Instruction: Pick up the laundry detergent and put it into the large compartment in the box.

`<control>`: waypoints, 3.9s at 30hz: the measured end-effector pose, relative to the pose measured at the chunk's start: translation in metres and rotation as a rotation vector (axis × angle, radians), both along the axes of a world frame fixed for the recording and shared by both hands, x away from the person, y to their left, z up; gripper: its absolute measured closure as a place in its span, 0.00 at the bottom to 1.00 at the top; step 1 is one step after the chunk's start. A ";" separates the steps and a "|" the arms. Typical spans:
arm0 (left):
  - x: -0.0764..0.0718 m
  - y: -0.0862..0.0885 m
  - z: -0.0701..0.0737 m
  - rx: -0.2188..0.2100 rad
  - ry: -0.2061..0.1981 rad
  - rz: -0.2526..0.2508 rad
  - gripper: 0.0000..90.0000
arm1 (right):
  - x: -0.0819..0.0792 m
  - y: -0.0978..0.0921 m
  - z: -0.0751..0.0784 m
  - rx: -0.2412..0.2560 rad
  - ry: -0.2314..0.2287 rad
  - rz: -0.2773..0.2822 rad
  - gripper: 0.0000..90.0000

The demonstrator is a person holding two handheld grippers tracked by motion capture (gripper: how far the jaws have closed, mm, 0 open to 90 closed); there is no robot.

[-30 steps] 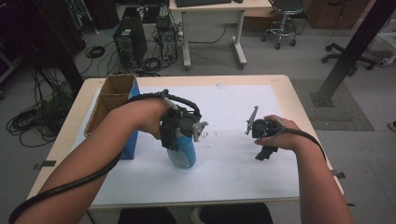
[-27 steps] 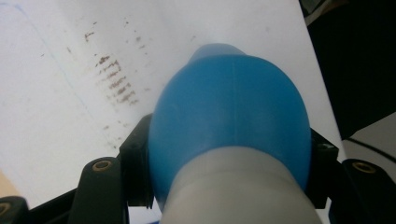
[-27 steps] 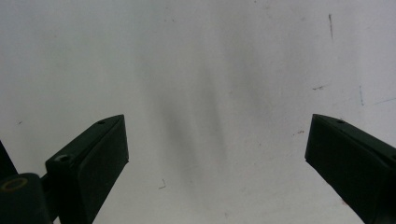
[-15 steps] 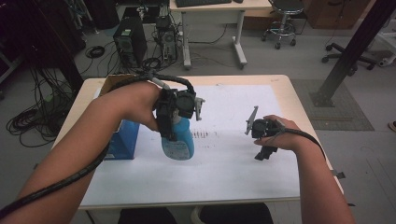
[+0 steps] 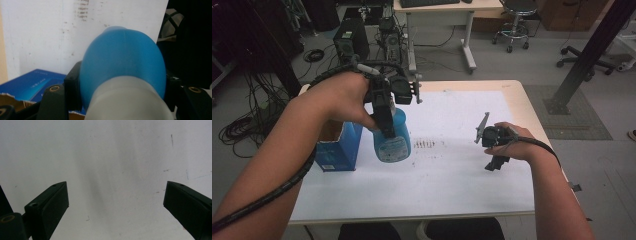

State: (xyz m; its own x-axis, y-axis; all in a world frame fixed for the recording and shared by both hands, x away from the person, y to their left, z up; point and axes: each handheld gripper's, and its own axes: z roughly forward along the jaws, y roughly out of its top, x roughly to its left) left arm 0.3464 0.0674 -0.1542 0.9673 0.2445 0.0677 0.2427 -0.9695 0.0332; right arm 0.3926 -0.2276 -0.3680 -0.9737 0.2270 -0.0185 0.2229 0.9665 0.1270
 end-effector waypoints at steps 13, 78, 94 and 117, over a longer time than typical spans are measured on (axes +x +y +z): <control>0.006 0.009 0.022 -0.017 0.020 0.216 0.42 | 0.001 0.003 0.000 0.006 -0.002 0.010 0.07; 0.050 0.146 0.104 -0.131 -0.108 1.078 0.42 | 0.005 0.007 0.005 0.006 -0.008 0.026 0.07; 0.061 0.159 0.096 -0.121 -0.133 1.179 0.42 | 0.005 0.007 -0.001 0.006 0.000 0.019 0.07; 0.073 0.173 0.061 -0.114 -0.127 1.234 0.42 | 0.004 0.006 -0.002 0.007 -0.002 0.024 0.07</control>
